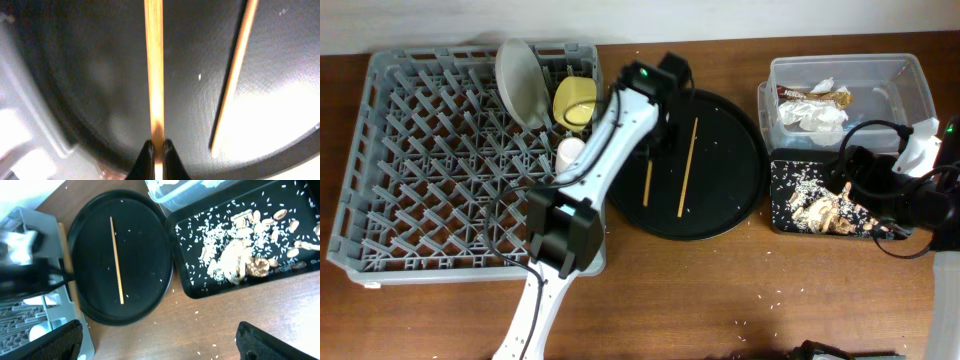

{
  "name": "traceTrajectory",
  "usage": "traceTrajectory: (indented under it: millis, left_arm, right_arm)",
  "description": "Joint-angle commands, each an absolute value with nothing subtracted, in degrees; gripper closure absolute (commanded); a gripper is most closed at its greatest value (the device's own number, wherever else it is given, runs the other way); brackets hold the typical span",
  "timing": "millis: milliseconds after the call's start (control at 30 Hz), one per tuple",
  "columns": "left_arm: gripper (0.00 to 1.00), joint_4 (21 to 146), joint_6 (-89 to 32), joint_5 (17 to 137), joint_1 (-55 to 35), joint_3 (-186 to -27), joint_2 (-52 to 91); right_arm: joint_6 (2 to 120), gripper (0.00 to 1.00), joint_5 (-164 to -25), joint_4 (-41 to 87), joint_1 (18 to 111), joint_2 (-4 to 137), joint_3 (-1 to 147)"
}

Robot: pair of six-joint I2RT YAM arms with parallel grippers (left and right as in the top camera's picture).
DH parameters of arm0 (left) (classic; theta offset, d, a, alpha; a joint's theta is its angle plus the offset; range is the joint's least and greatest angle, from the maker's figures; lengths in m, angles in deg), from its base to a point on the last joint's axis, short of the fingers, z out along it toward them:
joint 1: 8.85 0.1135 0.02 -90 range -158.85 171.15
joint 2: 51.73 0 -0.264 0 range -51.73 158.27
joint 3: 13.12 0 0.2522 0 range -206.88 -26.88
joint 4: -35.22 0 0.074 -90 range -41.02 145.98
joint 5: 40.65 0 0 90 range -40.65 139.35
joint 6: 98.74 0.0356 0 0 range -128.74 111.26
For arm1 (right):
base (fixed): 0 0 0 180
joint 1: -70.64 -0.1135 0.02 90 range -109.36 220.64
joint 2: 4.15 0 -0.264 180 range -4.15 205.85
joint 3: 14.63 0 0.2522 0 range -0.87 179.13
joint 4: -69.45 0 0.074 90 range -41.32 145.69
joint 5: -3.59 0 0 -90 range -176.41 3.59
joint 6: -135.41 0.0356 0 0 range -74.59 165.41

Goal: Sort waste into correct bins and load items into the dishwasher rack
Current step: 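Grasp the chopstick and place it in the rack, then reach the left gripper to the second chopstick on the tray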

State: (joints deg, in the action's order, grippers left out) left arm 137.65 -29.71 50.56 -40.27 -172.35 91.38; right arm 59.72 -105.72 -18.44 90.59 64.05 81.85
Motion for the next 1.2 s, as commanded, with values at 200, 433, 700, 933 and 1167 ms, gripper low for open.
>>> traceTrajectory:
  millis: [200, 433, 700, 933, 1167]
  left_arm:
    - [0.99, 145.71, -21.08, 49.36, -35.79, -186.2, 79.6]
    - [0.99, 145.71, -20.6, 45.45, -31.05, -173.53, 63.27]
    - [0.99, 143.61, -20.58, 40.9, -23.79, -144.41, 54.31]
    - [0.99, 127.7, -19.31, 38.83, -19.48, -123.82, 54.31]
    - [0.99, 116.36, -17.12, 38.78, -16.07, -114.29, 54.33]
  right_arm:
    - [59.15, 0.02, -105.17, -18.46, 90.98, 64.1, 82.17]
    - [59.15, 0.02, -105.17, -18.46, 90.98, 64.1, 82.17]
    - [59.15, 0.02, -105.17, -18.46, 90.98, 64.1, 82.17]
    - [59.15, 0.02, -105.17, -18.46, 90.98, 64.1, 82.17]
    - [59.15, 0.01, -105.17, -18.46, 90.98, 64.1, 82.17]
